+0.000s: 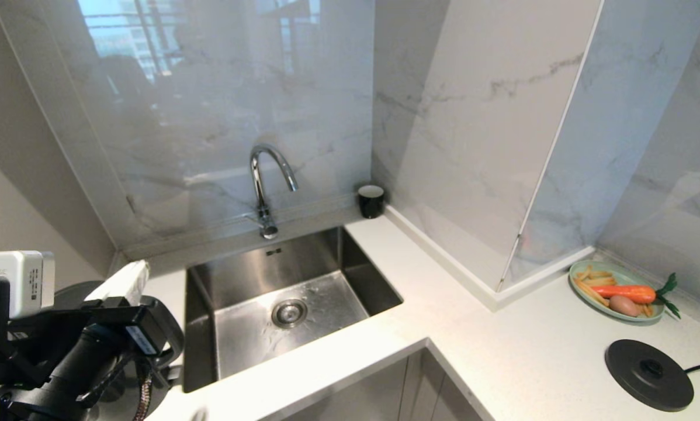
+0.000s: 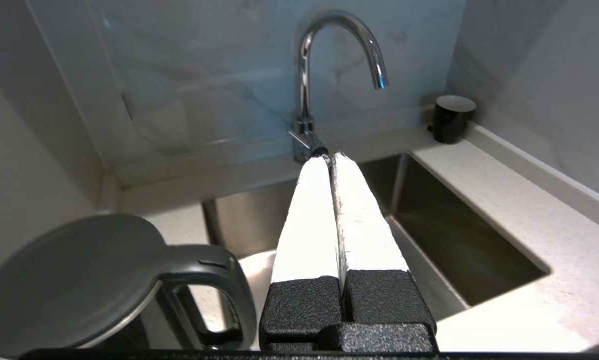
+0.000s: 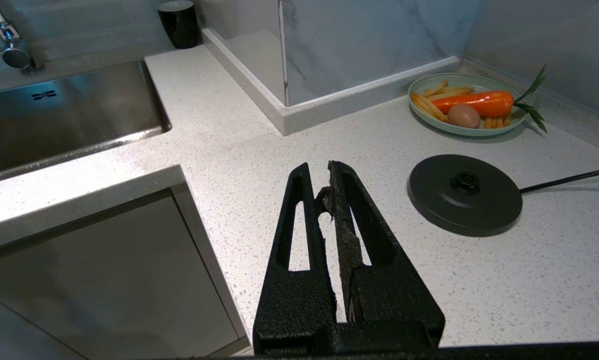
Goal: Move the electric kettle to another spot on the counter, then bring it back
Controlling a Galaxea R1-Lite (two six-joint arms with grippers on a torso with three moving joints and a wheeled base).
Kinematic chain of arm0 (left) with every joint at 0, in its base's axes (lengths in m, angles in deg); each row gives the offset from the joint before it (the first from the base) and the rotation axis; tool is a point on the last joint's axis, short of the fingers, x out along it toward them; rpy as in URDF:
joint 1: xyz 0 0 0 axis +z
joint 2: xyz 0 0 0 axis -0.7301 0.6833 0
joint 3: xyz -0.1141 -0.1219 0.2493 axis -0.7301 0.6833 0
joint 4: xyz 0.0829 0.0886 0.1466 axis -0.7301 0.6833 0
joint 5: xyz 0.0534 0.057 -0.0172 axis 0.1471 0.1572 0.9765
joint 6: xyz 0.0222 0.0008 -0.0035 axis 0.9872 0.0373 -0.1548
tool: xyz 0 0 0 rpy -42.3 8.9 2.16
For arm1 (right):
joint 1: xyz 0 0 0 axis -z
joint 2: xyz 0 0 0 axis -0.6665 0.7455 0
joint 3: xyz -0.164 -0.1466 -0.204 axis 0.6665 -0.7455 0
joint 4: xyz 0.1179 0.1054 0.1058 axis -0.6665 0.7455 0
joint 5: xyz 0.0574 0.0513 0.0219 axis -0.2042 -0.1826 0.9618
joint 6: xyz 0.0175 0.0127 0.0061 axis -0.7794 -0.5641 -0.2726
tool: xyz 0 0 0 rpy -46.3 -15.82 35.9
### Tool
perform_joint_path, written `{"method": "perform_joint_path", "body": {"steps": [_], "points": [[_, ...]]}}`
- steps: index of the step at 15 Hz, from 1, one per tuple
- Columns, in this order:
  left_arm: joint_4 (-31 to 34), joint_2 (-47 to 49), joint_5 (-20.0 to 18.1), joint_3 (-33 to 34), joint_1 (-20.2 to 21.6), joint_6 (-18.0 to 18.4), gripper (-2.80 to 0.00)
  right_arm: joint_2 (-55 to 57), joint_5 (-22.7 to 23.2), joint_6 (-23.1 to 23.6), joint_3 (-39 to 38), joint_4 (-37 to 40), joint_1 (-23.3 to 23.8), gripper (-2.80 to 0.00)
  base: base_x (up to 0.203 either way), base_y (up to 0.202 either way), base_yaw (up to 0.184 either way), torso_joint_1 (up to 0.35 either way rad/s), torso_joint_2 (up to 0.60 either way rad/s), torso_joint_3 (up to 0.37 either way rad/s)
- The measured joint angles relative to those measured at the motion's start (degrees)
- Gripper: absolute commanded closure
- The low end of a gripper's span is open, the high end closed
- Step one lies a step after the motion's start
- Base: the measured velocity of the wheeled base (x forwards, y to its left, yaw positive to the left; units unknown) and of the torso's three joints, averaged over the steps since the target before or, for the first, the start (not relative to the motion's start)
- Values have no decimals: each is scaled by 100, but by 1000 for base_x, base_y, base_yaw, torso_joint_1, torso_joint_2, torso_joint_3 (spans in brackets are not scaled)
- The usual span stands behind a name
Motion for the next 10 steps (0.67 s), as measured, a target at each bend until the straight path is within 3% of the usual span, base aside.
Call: {"method": "perform_joint_path", "body": {"steps": [2,4,10], "points": [[233,-261,11,-188,45,532,0,0,0,2,0,0,0,0,0,0,0,0,0,0],[895,-609,37,-445,269,839,0,0,0,0,0,0,0,0,0,0,0,0,0,0],[4054,-2673,108,-1478,1511,888,0,0,0,0,0,0,0,0,0,0,0,0,0,0]]}}
